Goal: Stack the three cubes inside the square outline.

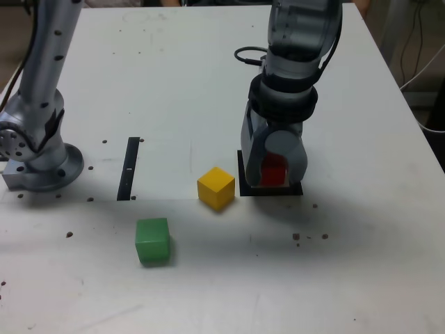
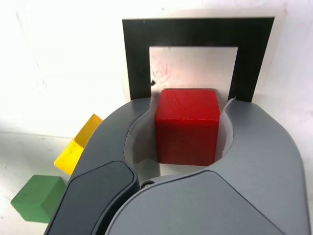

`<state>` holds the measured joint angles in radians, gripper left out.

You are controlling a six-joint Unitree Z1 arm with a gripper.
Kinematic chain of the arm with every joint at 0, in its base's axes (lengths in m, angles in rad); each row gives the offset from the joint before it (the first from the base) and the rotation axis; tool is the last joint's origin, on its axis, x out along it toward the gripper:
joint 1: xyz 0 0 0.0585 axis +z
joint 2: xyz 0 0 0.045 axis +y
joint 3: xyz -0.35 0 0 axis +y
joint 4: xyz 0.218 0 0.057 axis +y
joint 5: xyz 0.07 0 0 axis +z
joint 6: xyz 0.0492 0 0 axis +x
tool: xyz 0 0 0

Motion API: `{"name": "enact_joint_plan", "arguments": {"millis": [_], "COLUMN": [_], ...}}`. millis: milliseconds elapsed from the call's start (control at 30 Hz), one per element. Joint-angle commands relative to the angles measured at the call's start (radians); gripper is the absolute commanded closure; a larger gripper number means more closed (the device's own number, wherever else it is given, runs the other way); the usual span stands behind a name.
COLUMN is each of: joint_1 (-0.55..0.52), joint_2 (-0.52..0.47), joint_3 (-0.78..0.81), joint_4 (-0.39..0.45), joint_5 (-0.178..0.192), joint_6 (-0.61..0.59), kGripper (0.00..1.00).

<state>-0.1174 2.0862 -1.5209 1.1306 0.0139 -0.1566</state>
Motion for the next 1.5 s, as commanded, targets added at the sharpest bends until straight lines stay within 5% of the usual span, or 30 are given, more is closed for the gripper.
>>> {"name": "enact_joint_plan", "arguments": {"millis": [0,333,800,1067,1467], "joint_1": [0.009,0.033,0.033,0.033,0.033], "joint_2": [0.004,0.003,-0.008,-0.043,-0.304], "joint_3": [0.003,0.001,0.018,0.03,0.003], "joint_4": [-0.002,-0.004,-0.005,0.007,0.135], "joint_5": [0.001,-0.006,-0.019,-0.007,0.02], "joint_6": [0.01,0.044,0.064,0.068,0.072], "kGripper": [0.68,0.61,0.01,0.01,0.01]}}
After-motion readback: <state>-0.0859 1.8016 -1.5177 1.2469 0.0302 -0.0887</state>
